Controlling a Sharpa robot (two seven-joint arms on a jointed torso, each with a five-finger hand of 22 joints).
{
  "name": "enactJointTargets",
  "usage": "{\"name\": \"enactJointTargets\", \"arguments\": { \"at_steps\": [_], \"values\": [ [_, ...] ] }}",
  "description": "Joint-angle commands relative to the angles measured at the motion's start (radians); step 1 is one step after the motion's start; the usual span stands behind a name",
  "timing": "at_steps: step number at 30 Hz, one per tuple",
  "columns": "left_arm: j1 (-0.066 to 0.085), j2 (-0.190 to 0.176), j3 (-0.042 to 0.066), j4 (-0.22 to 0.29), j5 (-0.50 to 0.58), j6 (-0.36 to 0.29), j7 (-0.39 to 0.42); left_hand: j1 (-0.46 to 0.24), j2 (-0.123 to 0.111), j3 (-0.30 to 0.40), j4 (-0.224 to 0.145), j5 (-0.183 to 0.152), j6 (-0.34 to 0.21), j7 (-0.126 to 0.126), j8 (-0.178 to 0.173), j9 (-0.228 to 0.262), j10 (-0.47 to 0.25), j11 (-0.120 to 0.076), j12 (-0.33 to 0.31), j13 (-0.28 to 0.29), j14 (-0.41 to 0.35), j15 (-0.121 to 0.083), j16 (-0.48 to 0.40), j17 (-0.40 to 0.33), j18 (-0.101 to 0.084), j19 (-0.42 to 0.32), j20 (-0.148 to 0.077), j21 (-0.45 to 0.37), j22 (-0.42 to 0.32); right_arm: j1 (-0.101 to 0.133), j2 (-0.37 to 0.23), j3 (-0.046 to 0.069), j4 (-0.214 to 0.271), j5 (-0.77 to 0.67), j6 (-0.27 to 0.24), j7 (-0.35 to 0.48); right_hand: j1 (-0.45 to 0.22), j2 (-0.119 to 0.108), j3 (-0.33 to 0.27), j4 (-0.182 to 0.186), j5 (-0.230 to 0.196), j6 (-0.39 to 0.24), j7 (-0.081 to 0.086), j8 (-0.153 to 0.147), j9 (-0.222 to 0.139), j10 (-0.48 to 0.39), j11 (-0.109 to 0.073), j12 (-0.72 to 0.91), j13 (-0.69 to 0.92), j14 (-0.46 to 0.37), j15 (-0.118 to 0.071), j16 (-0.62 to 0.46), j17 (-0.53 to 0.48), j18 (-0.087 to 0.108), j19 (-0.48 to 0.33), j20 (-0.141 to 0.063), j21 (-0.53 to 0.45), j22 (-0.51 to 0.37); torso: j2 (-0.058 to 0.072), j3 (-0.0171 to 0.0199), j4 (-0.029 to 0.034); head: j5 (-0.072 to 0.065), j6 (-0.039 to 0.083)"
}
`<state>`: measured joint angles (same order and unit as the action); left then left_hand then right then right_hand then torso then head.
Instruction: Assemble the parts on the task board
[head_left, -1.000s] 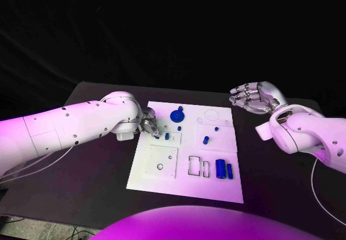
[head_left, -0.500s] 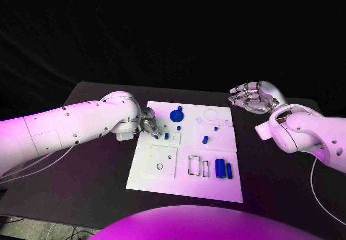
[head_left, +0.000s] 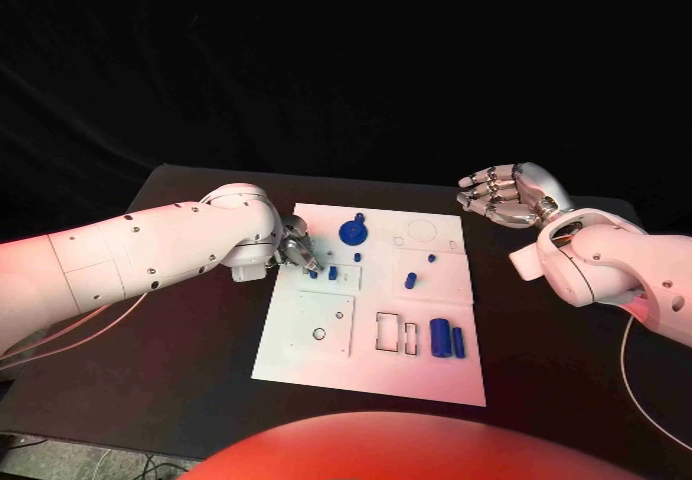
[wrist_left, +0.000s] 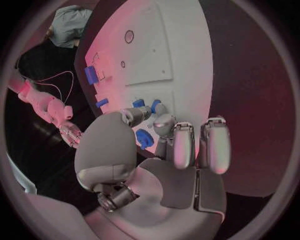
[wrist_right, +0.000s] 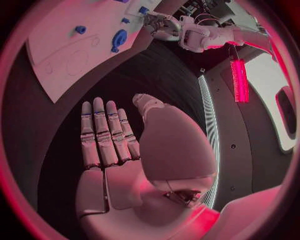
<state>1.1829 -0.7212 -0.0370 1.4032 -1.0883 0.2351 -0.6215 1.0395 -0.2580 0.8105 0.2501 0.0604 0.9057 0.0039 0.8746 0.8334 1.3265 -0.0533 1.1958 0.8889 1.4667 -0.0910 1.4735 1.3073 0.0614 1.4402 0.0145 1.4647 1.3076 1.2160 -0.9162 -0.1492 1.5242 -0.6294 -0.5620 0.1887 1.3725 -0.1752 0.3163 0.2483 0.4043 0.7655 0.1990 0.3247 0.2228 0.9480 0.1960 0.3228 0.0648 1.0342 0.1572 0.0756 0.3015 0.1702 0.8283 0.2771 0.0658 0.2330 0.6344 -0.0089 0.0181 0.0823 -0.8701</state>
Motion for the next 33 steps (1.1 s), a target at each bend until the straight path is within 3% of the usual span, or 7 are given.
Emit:
{"name": "enactJointTargets", "arguments": {
  "at_steps": [1,9,14,19,25,33],
  "values": [
    [-0.001,0.001,-0.001,-0.002,0.007,0.008,-0.008,-0.010,0.000,-0.013,0.005,-0.004,-0.001,0.004,-0.003,-0.002,0.000,-0.002,0.005,0.000,0.066,-0.009,0.005,0.116,-0.016,0.007,0.000,0.005,0.081,-0.001,0.000,0.000,0.001,-0.008,0.011,0.006,-0.009,0.000,0.002,-0.002,0.006,-0.005,0.057,0.005,-0.002,0.001,-0.004,-0.005,-0.001,0.002,-0.003,-0.002,-0.001,0.013,0.008,-0.002,-0.001,-0.001,0.000,-0.0004,-0.0001,0.000,0.001],
    [-0.001,-0.001,-0.001,-0.002,0.007,0.001,-0.005,-0.008,-0.001,-0.063,0.034,-0.004,0.001,0.004,-0.005,-0.003,0.001,-0.002,0.007,0.002,0.066,-0.010,0.005,0.116,-0.016,0.008,0.000,0.006,0.083,-0.001,-0.001,0.000,0.000,-0.008,0.011,0.006,-0.010,0.000,0.002,-0.002,0.006,-0.005,0.057,0.005,-0.002,0.001,-0.004,-0.005,-0.001,0.001,-0.003,-0.002,-0.002,0.013,0.007,-0.002,-0.001,-0.002,0.000,-0.0008,0.0001,-0.001,0.001],
    [-0.001,-0.003,0.000,0.000,0.007,-0.005,-0.002,-0.014,0.007,-0.139,0.041,-0.004,0.005,0.005,-0.008,-0.006,0.001,-0.001,0.009,0.002,0.066,-0.009,0.005,0.116,-0.016,0.008,0.000,0.005,0.083,-0.001,-0.001,0.000,0.000,-0.009,0.011,0.006,-0.010,0.000,0.002,-0.002,0.006,-0.005,0.058,0.005,-0.002,0.001,-0.004,-0.005,-0.001,0.001,-0.002,-0.003,-0.002,0.013,0.007,-0.002,-0.002,-0.002,0.000,-0.0009,0.0004,-0.001,0.001],
    [-0.002,-0.007,0.000,0.003,0.008,-0.022,0.003,-0.031,0.034,-0.241,0.044,-0.003,0.007,0.006,-0.015,-0.011,-0.001,0.000,0.010,0.002,0.066,-0.008,0.005,0.116,-0.016,0.007,0.001,0.004,0.083,-0.001,-0.001,0.000,0.000,-0.009,0.011,0.006,-0.010,0.000,0.002,-0.002,0.006,-0.005,0.058,0.005,-0.002,0.001,-0.004,-0.005,-0.001,0.001,-0.002,-0.003,-0.002,0.013,0.007,-0.002,-0.002,-0.002,0.000,-0.0007,0.0004,0.000,0.002],
    [-0.002,-0.017,0.002,0.012,0.022,-0.059,0.017,-0.047,0.056,-0.297,0.046,-0.002,0.006,0.007,-0.017,-0.013,-0.002,0.001,0.011,0.003,0.066,-0.008,0.005,0.117,-0.015,0.006,0.001,0.003,0.082,-0.002,-0.001,0.000,-0.001,-0.009,0.012,0.006,-0.010,0.000,0.002,-0.002,0.006,-0.005,0.058,0.006,-0.002,0.001,-0.004,-0.005,-0.001,0.001,-0.002,-0.003,-0.003,0.013,0.006,-0.002,-0.002,-0.003,0.000,-0.0006,-0.0001,0.000,0.002],
    [-0.001,-0.040,0.017,0.034,0.064,-0.143,0.063,-0.056,0.074,-0.341,0.046,0.000,-0.002,0.009,-0.022,-0.015,-0.016,0.002,-0.003,-0.022,0.066,-0.008,0.004,0.116,-0.010,-0.009,0.002,-0.010,0.060,-0.002,-0.001,0.000,-0.002,-0.009,0.012,0.006,-0.011,0.000,0.002,-0.002,0.006,-0.005,0.058,0.006,-0.002,0.001,-0.004,-0.005,-0.001,0.000,-0.002,-0.003,-0.003,0.013,0.006,-0.001,-0.002,-0.004,0.000,-0.0001,0.0003,-0.001,0.003]
  ]
}}
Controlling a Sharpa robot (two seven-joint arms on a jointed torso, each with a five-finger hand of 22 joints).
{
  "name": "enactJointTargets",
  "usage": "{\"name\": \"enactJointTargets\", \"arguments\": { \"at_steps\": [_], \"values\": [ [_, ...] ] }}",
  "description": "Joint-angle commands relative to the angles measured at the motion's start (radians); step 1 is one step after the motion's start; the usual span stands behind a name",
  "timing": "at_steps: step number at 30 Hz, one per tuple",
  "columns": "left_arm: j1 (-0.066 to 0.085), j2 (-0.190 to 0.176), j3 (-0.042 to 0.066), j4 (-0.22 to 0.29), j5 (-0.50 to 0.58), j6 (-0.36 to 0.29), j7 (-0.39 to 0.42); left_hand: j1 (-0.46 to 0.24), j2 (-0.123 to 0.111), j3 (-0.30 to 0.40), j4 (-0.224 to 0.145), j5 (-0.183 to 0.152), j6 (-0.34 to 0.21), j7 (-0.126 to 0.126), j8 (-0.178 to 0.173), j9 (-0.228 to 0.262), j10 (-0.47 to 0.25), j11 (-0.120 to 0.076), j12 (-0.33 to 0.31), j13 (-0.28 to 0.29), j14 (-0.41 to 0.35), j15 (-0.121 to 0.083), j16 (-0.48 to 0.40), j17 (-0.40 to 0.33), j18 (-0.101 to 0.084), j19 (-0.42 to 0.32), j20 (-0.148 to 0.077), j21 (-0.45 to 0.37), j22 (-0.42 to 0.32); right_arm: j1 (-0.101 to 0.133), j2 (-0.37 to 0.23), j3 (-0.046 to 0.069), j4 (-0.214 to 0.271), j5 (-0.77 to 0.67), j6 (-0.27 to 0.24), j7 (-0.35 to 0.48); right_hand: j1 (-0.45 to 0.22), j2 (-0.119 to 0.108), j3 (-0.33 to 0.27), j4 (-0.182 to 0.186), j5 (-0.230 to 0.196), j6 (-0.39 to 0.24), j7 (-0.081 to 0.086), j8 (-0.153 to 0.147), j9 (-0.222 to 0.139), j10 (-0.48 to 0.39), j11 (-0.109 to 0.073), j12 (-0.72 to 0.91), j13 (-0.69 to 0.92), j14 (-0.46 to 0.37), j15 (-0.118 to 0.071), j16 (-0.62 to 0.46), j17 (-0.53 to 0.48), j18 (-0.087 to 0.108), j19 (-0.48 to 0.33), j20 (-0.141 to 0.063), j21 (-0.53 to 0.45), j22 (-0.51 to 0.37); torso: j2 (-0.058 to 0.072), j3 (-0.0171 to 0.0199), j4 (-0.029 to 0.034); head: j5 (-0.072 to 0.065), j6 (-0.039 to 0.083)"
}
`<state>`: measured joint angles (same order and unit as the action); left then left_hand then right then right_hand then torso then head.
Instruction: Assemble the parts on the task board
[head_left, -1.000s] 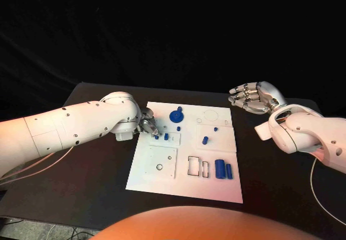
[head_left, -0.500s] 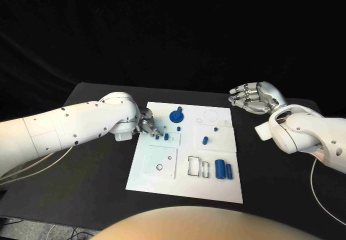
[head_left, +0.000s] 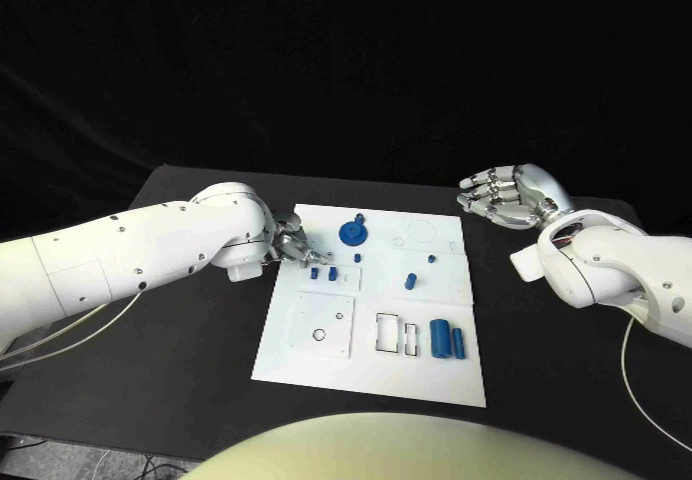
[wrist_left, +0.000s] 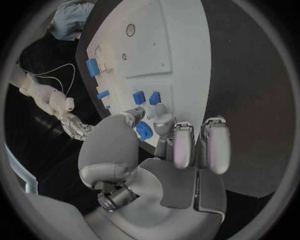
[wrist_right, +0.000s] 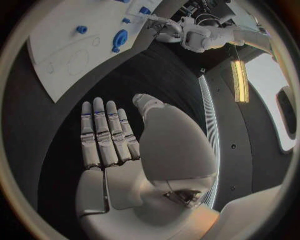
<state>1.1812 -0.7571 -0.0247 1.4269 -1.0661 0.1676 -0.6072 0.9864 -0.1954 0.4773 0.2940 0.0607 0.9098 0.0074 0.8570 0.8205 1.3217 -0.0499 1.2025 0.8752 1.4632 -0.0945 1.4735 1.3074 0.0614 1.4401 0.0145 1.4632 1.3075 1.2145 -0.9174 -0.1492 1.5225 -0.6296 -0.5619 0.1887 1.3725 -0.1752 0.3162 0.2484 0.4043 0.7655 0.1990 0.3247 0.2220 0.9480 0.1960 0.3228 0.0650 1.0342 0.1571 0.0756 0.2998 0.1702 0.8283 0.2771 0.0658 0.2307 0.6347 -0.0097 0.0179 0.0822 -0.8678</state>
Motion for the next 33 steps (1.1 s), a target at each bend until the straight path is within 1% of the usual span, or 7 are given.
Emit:
{"name": "enactJointTargets", "arguments": {
  "at_steps": [1,7,9,13,19,26,33],
  "values": [
    [0.000,-0.008,0.007,0.014,0.053,-0.093,0.061,-0.001,0.017,-0.012,0.001,0.000,-0.016,0.008,-0.010,-0.004,-0.024,0.001,-0.023,-0.029,0.069,-0.003,0.004,0.115,-0.005,-0.022,0.003,-0.020,0.041,-0.001,0.000,0.000,0.000,-0.009,0.012,0.006,-0.011,0.000,0.003,-0.002,0.006,-0.005,0.058,0.006,-0.001,0.001,-0.004,-0.005,-0.001,0.000,-0.002,-0.003,-0.001,0.013,0.006,-0.001,-0.002,-0.002,0.000,0.0010,0.0006,-0.001,0.001],
    [0.001,-0.021,0.018,0.033,0.098,-0.208,0.170,0.053,0.017,0.046,-0.001,0.000,-0.118,0.053,-0.087,-0.048,-0.142,0.038,-0.120,-0.182,0.059,0.024,-0.010,0.095,0.020,-0.098,0.023,-0.098,-0.070,-0.001,0.000,0.000,0.000,-0.009,0.011,0.006,-0.011,0.000,0.003,-0.002,0.005,-0.005,0.058,0.006,-0.001,0.001,-0.004,-0.005,-0.001,0.000,-0.002,-0.003,-0.002,0.013,0.005,-0.001,-0.002,-0.003,0.000,0.0010,0.0000,-0.002,0.004],
    [0.001,-0.021,0.019,0.037,0.103,-0.245,0.232,0.100,-0.004,0.104,-0.003,-0.001,-0.167,0.086,-0.129,-0.082,-0.266,0.069,-0.210,-0.307,0.024,0.050,-0.058,0.030,0.053,-0.209,0.044,-0.209,-0.221,-0.001,-0.001,0.000,0.000,-0.009,0.011,0.006,-0.012,0.000,0.003,-0.002,0.006,-0.005,0.058,0.006,-0.001,0.002,-0.004,-0.005,-0.001,0.000,-0.002,-0.003,-0.002,0.013,0.005,-0.001,-0.003,-0.003,0.000,0.0011,0.0001,-0.004,0.007],
    [0.001,-0.012,0.013,0.040,0.059,-0.329,0.376,0.236,-0.046,0.226,-0.035,-0.005,-0.240,0.148,-0.214,-0.167,-0.439,0.130,-0.296,-0.358,-0.177,0.100,-0.307,-0.286,0.118,-0.458,0.082,-0.488,-0.550,-0.001,-0.001,0.000,0.000,-0.009,0.012,0.007,-0.012,0.000,0.003,-0.002,0.006,-0.005,0.058,0.006,-0.001,0.002,-0.004,-0.005,-0.001,0.000,-0.002,-0.003,-0.003,0.013,0.005,-0.001,-0.003,-0.003,0.000,0.0006,0.0002,-0.010,0.010],
    [-0.006,0.018,-0.005,0.024,-0.122,-0.433,0.560,0.327,-0.104,0.225,-0.086,-0.006,-0.250,0.156,-0.273,-0.258,-0.511,0.142,-0.367,-0.430,-0.285,0.122,-0.397,-0.410,0.120,-0.473,0.110,-0.551,-0.588,-0.001,-0.001,0.000,0.001,-0.027,0.016,0.010,-0.006,0.004,0.010,-0.008,0.005,0.000,0.055,0.009,-0.001,0.005,-0.006,-0.006,-0.001,0.001,-0.002,-0.003,-0.007,0.013,0.004,-0.001,-0.002,-0.009,0.002,-0.0002,-0.0001,-0.012,0.014],
    [-0.020,0.060,-0.021,-0.023,-0.317,-0.433,0.622,0.400,-0.096,0.111,-0.112,-0.003,-0.178,0.145,-0.368,-0.409,-0.491,0.153,-0.535,-0.597,-0.334,0.128,-0.394,-0.503,0.120,-0.475,0.120,-0.544,-0.573,-0.001,0.000,0.000,0.002,-0.048,0.021,0.013,-0.001,0.005,0.027,-0.016,-0.004,0.023,0.047,0.016,-0.001,0.015,-0.012,-0.007,-0.001,0.003,-0.005,-0.002,-0.015,0.014,0.006,-0.002,-0.001,-0.020,0.002,-0.0004,-0.0001,-0.016,0.017],
    [-0.027,0.100,-0.035,-0.066,-0.423,-0.383,0.619,0.429,-0.097,0.095,-0.125,-0.003,-0.157,0.136,-0.401,-0.454,-0.499,0.158,-0.605,-0.659,-0.332,0.134,-0.356,-0.526,0.117,-0.466,0.124,-0.506,-0.530,-0.002,0.001,0.000,0.003,-0.054,0.021,0.012,-0.001,0.004,0.027,-0.016,-0.004,0.024,0.047,0.015,-0.002,0.015,-0.011,-0.008,-0.001,0.003,-0.005,-0.002,-0.016,0.014,0.006,-0.002,-0.001,-0.020,0.003,-0.0008,-0.0006,-0.020,0.018]
  ]
}}
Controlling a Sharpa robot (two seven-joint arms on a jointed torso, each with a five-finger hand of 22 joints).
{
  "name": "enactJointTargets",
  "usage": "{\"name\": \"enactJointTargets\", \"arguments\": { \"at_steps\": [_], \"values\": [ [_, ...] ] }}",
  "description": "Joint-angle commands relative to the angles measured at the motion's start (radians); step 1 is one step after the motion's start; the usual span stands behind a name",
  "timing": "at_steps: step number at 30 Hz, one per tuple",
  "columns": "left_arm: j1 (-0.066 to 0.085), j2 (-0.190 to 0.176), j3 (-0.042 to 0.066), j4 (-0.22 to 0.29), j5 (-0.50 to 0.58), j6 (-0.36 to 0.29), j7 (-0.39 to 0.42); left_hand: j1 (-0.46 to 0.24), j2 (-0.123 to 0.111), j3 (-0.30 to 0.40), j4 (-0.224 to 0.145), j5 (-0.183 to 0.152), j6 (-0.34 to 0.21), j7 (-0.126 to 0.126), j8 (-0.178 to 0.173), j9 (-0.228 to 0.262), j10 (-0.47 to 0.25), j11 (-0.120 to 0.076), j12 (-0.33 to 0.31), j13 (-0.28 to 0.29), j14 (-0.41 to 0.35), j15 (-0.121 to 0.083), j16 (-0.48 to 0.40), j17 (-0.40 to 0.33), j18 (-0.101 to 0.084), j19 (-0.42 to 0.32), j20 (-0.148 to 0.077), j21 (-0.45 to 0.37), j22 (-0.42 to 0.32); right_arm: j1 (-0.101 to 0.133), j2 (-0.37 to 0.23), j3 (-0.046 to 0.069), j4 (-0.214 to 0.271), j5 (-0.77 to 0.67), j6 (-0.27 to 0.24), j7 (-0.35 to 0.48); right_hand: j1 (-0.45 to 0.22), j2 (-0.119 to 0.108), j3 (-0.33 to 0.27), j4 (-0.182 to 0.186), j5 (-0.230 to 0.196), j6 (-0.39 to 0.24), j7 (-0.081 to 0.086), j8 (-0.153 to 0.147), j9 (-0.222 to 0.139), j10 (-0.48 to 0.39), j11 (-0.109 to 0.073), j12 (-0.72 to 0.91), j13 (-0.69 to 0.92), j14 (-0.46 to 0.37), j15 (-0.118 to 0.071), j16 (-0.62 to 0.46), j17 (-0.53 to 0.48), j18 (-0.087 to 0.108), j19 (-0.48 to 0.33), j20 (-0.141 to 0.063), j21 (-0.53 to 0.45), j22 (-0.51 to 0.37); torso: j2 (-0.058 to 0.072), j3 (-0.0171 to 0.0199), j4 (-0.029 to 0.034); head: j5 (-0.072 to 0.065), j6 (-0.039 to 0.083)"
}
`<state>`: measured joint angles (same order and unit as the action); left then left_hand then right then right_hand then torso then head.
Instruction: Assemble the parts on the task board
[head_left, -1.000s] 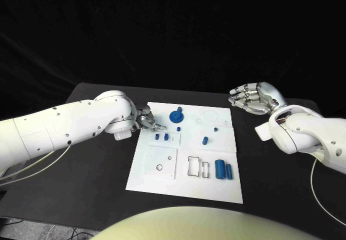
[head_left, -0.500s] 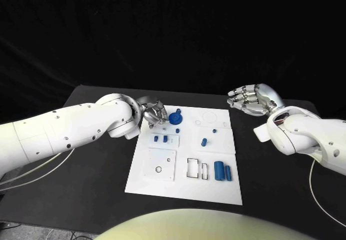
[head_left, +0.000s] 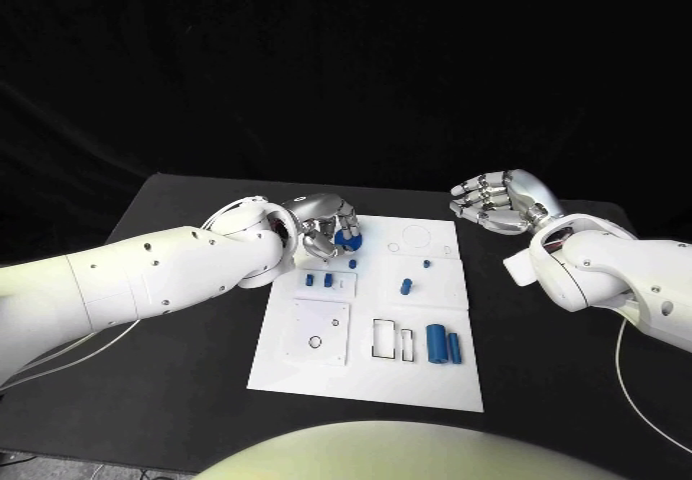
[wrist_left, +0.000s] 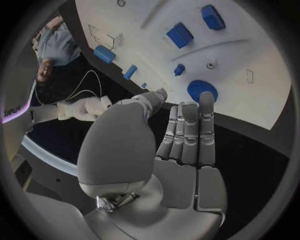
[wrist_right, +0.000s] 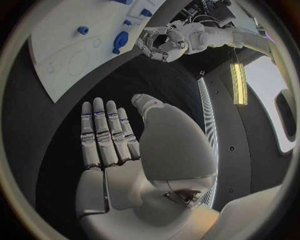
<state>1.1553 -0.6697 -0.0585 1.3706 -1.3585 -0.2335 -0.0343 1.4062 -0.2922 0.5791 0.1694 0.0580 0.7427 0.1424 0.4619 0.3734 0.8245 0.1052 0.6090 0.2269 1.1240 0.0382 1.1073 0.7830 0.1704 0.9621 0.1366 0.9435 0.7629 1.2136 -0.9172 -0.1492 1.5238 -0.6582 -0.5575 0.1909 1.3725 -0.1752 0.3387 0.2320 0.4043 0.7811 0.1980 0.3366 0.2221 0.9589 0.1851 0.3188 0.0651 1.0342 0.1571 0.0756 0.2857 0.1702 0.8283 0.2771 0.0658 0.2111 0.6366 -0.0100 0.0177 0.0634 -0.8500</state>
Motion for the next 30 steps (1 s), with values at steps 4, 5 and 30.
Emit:
{"name": "enactJointTargets", "arguments": {
  "at_steps": [4,5,30],
  "values": [
    [-0.004,0.034,-0.005,-0.030,-0.172,0.060,0.032,0.014,0.000,-0.017,-0.003,-0.001,0.013,0.000,-0.019,-0.022,-0.005,0.002,-0.032,-0.029,0.018,0.000,0.039,0.002,0.002,0.030,0.002,0.045,0.050,-0.001,0.002,0.000,0.002,-0.027,0.017,0.009,-0.002,0.003,0.004,0.000,-0.005,0.008,0.049,0.003,-0.002,0.004,0.000,-0.004,-0.001,0.003,-0.005,-0.002,-0.002,0.014,0.006,-0.002,-0.001,-0.001,0.001,-0.0006,-0.0016,0.000,-0.002],
    [-0.004,0.038,-0.005,-0.034,-0.180,0.073,0.027,0.016,0.000,-0.021,-0.003,-0.001,0.018,0.001,-0.021,-0.026,-0.007,0.002,-0.040,-0.035,0.023,0.000,0.050,0.005,0.000,0.037,0.003,0.057,0.064,-0.001,0.002,0.000,0.002,-0.027,0.017,0.009,-0.002,0.003,0.004,0.000,-0.005,0.008,0.049,0.003,-0.002,0.004,0.000,-0.004,-0.001,0.003,-0.005,-0.002,-0.002,0.014,0.006,-0.002,-0.001,-0.001,0.001,-0.0003,-0.0013,-0.001,-0.002],
    [-0.007,0.077,-0.008,-0.067,-0.220,0.178,-0.010,0.046,0.005,0.008,0.016,-0.001,0.116,0.001,-0.058,-0.074,0.094,-0.004,-0.091,-0.090,0.085,-0.003,0.182,0.046,-0.023,0.111,0.005,0.186,0.210,-0.002,0.004,0.000,0.001,-0.027,0.015,0.008,-0.004,0.001,0.004,0.000,-0.006,0.007,0.050,0.001,-0.003,0.004,0.001,-0.006,-0.002,0.002,-0.005,-0.002,-0.003,0.014,0.006,-0.002,-0.001,-0.003,-0.001,0.0005,0.0004,-0.008,-0.003]
  ]
}}
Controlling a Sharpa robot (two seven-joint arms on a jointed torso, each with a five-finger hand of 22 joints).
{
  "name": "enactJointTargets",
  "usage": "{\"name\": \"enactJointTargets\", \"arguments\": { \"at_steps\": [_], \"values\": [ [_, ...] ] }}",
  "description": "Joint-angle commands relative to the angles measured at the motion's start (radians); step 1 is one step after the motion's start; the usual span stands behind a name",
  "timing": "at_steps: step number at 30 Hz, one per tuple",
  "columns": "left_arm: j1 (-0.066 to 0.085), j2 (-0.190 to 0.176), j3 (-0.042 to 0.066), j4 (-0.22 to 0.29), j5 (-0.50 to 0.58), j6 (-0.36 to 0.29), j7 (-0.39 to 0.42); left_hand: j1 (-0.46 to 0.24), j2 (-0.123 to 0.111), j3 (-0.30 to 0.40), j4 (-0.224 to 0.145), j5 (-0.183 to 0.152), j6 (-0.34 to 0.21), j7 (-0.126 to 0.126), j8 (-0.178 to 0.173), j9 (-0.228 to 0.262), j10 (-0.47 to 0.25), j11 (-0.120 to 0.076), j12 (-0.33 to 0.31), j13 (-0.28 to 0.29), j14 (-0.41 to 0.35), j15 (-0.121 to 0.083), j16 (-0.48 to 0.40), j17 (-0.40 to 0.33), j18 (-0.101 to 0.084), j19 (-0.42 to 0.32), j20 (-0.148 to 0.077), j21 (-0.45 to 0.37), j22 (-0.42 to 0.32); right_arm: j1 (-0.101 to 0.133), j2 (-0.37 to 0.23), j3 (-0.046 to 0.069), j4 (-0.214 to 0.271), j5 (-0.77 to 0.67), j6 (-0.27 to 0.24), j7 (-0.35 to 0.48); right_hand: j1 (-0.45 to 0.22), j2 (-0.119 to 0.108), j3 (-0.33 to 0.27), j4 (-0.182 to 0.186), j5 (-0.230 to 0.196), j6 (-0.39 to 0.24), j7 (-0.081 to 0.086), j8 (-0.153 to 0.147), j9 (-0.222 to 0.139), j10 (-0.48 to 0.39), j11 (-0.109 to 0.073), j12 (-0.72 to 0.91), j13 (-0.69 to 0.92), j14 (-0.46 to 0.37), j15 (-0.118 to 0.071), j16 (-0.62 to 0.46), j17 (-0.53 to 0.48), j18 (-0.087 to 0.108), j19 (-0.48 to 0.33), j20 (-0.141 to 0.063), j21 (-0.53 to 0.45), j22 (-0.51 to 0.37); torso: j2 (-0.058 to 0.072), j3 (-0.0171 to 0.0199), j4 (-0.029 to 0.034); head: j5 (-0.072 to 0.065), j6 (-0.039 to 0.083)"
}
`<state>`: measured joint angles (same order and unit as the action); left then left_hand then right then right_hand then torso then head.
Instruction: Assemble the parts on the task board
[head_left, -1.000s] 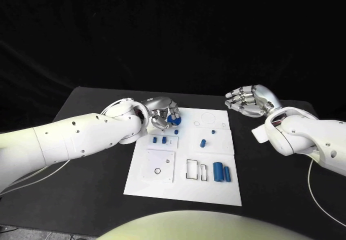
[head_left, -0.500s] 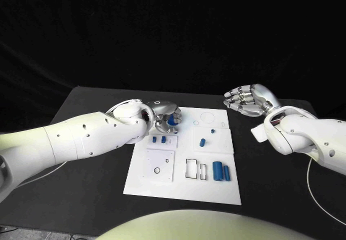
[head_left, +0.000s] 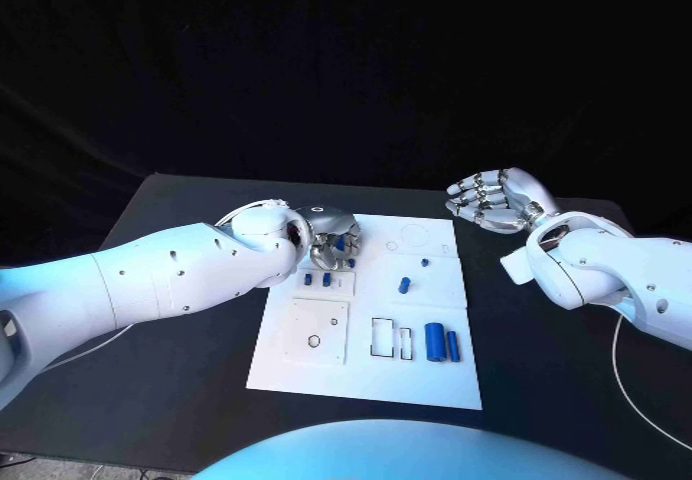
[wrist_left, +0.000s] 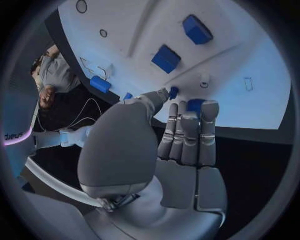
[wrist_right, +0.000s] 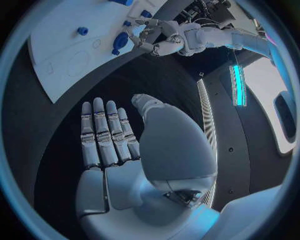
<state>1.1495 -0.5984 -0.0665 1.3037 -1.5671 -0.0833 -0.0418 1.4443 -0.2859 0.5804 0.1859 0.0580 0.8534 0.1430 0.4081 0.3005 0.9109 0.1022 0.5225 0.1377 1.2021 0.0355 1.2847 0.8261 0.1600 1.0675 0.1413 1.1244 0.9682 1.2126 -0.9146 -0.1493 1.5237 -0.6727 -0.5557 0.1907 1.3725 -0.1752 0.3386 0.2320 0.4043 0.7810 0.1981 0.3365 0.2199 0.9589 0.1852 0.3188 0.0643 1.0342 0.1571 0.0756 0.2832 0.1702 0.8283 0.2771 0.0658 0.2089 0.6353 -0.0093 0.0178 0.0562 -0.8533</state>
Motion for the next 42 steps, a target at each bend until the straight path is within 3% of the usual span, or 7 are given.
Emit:
{"name": "enactJointTargets", "arguments": {
  "at_steps": [1,27,33,42],
  "values": [
    [-0.001,0.007,0.000,-0.001,-0.011,0.027,-0.002,0.011,-0.001,0.014,-0.001,-0.001,0.010,-0.001,-0.006,-0.003,0.015,-0.002,-0.007,-0.003,0.012,-0.002,0.012,0.008,-0.013,0.009,-0.001,0.012,0.012,-0.001,0.001,0.000,0.001,-0.013,0.013,0.009,-0.004,0.001,0.005,0.000,-0.006,0.007,0.050,0.001,-0.001,0.004,0.001,-0.006,-0.001,0.002,-0.005,-0.002,-0.001,0.014,0.006,-0.002,-0.001,-0.001,0.001,-0.0003,0.0004,-0.001,0.000],
    [-0.011,0.033,-0.002,-0.038,-0.006,0.047,-0.004,0.032,0.011,0.079,-0.020,-0.002,0.045,0.001,-0.024,-0.015,0.066,-0.009,-0.036,-0.015,0.046,-0.009,0.058,0.037,-0.023,0.043,-0.008,0.064,0.071,-0.002,0.003,0.000,0.000,-0.013,0.015,0.009,-0.006,0.000,0.005,0.001,-0.006,0.007,0.050,0.000,-0.002,0.004,0.001,-0.007,-0.001,0.002,-0.005,-0.002,-0.002,0.014,0.007,-0.002,-0.001,-0.002,-0.001,0.0002,0.0002,-0.005,-0.003],
    [-0.012,0.037,-0.002,-0.044,-0.001,0.049,-0.002,0.037,0.024,0.097,-0.032,-0.002,0.072,0.002,-0.022,-0.014,0.100,-0.015,-0.041,-0.015,0.076,-0.014,0.085,0.077,-0.029,0.064,-0.010,0.091,0.102,-0.002,0.004,0.000,-0.001,-0.013,0.015,0.010,-0.007,0.000,0.006,0.001,-0.005,0.007,0.051,0.000,-0.002,0.004,0.001,-0.007,-0.001,0.002,-0.004,-0.002,-0.003,0.014,0.007,-0.002,-0.001,-0.003,0.000,0.0006,0.0001,-0.005,-0.004],
    [-0.020,0.043,-0.003,-0.051,0.008,0.037,0.003,0.026,0.024,0.102,-0.032,-0.002,0.084,0.000,-0.027,-0.013,0.115,-0.018,-0.058,-0.018,0.091,-0.016,0.097,0.090,-0.033,0.078,-0.013,0.107,0.121,-0.003,0.004,0.000,0.000,-0.013,0.015,0.010,-0.007,0.000,0.006,0.001,-0.005,0.007,0.051,0.000,-0.002,0.004,0.001,-0.007,-0.001,0.002,-0.004,-0.002,-0.003,0.014,0.007,-0.002,-0.001,-0.003,0.000,0.0011,-0.0004,-0.006,-0.005]
  ]
}}
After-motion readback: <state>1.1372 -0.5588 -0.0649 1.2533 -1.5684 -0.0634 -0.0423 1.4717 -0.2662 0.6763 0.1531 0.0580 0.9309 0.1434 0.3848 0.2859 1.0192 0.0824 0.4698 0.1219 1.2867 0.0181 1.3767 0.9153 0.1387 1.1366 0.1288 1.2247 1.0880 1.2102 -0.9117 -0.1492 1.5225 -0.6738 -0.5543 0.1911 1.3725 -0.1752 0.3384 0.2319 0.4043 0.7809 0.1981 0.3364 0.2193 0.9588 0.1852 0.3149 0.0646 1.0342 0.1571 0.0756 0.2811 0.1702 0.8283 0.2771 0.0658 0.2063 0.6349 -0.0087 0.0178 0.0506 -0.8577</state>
